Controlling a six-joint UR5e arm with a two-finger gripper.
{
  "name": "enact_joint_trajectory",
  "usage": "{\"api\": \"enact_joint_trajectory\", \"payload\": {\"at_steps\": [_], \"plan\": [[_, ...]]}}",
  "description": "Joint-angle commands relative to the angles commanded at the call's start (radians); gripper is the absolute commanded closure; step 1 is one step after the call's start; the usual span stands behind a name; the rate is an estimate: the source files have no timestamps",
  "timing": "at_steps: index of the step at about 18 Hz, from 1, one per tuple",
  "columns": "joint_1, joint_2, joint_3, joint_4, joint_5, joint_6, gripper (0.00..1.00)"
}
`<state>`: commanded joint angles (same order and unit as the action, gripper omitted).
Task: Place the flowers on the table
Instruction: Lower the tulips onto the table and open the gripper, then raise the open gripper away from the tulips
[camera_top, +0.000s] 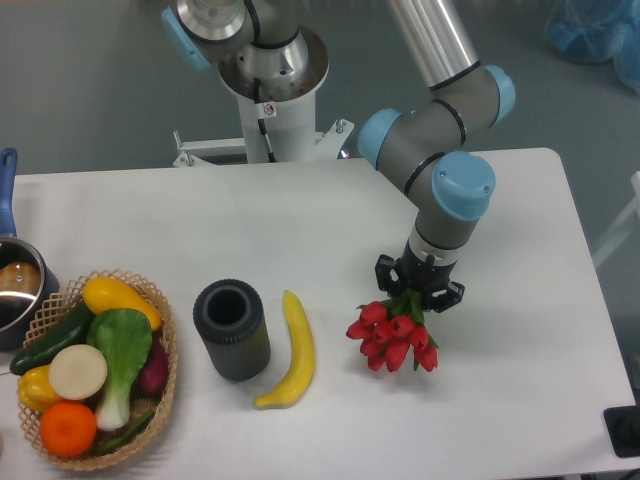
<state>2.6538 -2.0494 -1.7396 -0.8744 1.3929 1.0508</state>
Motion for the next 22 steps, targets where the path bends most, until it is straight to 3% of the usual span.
{"api": "enact_joint_trajectory", "payload": {"at_steps": [3,5,7,9,11,20,22], "plan": [[-0.002,-0.003,0.005,0.003,-0.002,0.003,0.36],[-0.003,-0.008,0.009,0.005,-0.002,0.005,0.25],[-0.005,-0.017,0.017,0.006,-0.002,0.005,0.23],[-0.005,-0.014,0.023,0.006,-0.002,0.005,0.07],[-0.003,-0.002,0.029,0.005,-0.002,0.006,0.00],[0.046,0.115,0.040,0.000,0.002,0.009,0.00],[0.060,0.123,0.038,-0.003,-0.002,0.061,0.00]]}}
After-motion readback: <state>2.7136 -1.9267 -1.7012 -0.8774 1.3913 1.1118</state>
